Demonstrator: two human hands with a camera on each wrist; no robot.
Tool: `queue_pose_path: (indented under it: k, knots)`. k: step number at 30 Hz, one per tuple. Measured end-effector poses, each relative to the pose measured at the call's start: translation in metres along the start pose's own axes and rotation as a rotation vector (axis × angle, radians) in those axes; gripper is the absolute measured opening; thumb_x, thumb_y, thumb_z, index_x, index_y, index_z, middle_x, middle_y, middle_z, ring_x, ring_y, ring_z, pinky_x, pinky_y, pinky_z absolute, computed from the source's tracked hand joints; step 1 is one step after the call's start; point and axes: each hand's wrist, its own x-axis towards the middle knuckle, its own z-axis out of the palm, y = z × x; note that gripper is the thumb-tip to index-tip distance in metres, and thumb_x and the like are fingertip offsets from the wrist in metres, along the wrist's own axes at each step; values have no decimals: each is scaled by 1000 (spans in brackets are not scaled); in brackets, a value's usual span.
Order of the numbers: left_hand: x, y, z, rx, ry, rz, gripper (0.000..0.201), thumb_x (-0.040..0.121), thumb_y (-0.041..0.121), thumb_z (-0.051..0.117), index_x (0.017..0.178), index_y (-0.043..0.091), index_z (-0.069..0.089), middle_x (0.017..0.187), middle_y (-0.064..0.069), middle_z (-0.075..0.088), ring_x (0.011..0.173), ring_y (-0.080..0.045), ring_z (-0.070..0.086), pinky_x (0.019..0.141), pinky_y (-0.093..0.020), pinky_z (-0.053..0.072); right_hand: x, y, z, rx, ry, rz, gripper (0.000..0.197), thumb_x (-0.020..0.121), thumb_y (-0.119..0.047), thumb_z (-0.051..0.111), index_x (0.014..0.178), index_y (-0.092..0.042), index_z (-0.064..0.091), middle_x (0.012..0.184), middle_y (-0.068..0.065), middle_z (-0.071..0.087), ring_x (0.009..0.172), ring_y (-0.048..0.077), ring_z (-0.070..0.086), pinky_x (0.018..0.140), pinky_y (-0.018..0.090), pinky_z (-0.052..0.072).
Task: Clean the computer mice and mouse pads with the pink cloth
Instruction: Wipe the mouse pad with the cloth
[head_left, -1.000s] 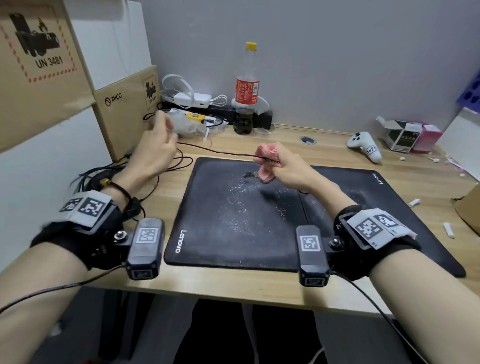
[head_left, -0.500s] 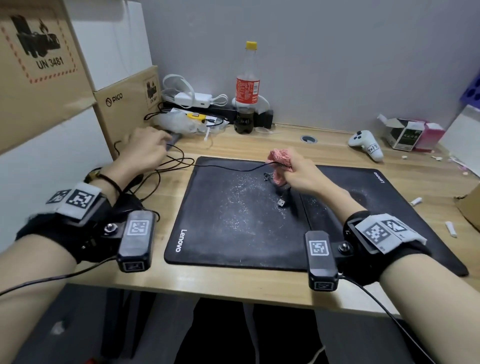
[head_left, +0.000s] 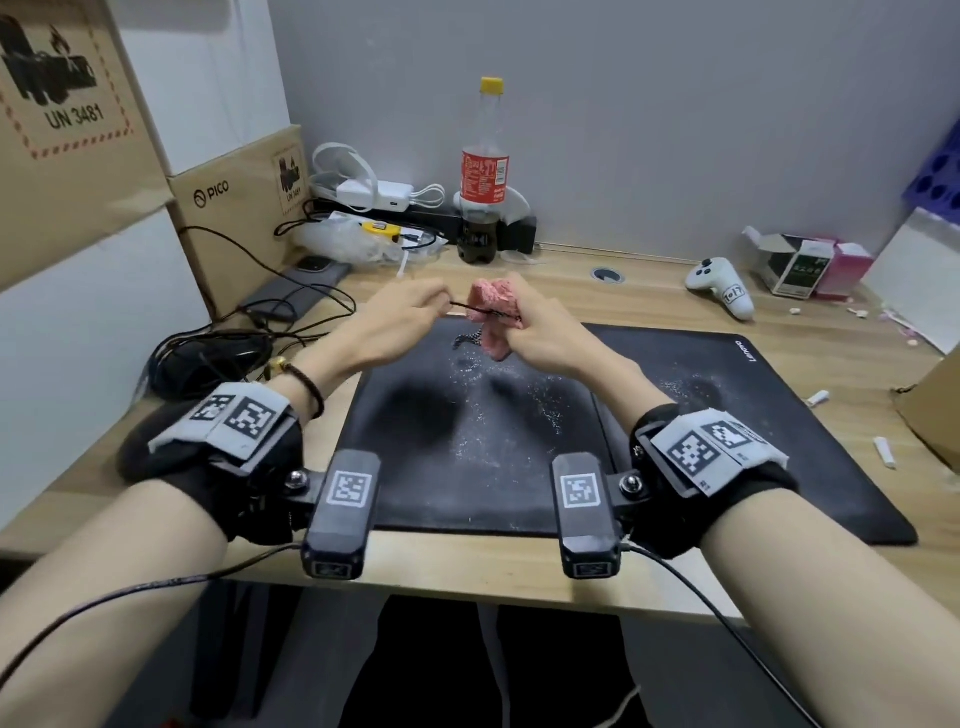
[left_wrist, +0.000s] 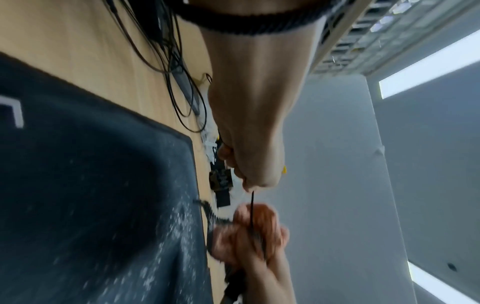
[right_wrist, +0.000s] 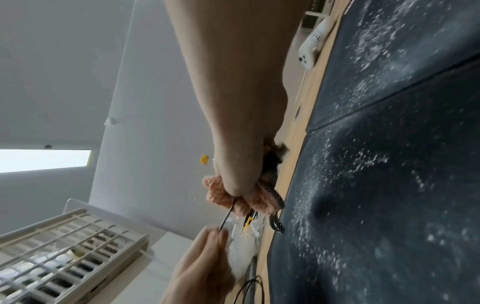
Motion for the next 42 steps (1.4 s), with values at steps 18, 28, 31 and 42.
queue_pose_path:
  k: [18, 28, 31, 42]
  knots:
    - [12, 34, -20, -194, 156, -68, 9, 96, 23, 50, 94, 16, 55, 78, 8, 58, 70, -4, 53, 69, -24, 44, -12, -20, -7, 421, -127, -108, 37, 95, -12, 59, 130, -13, 47, 115, 1, 63, 100, 0, 60, 91, 16, 47]
    - [13, 32, -20, -522, 292, -154, 13, 98, 20, 50, 85, 23, 51, 75, 6, 48, 61, -4, 41, 58, -15, 36, -17, -12, 16, 580, -65, -73, 11, 98, -18, 57, 105, -10, 61, 76, -9, 69, 66, -1, 60, 59, 14, 46]
    - [6, 21, -23, -363, 277, -174, 12, 98, 21, 47, 94, 22, 58, 77, 8, 50, 64, -2, 42, 62, -17, 34, -18, -9, 17, 519, -66, -92, 17, 99, -28, 54, 96, -13, 61, 69, -8, 61, 62, 4, 51, 59, 15, 38]
    - [1, 21, -25, 99, 48, -39, 20, 92, 36, 60, 91, 18, 68, 81, 6, 64, 79, -10, 58, 69, -25, 41, -16, -14, 16, 408, -75, -11, 18, 96, -20, 59, 110, -10, 65, 86, 2, 68, 70, 7, 58, 64, 22, 46]
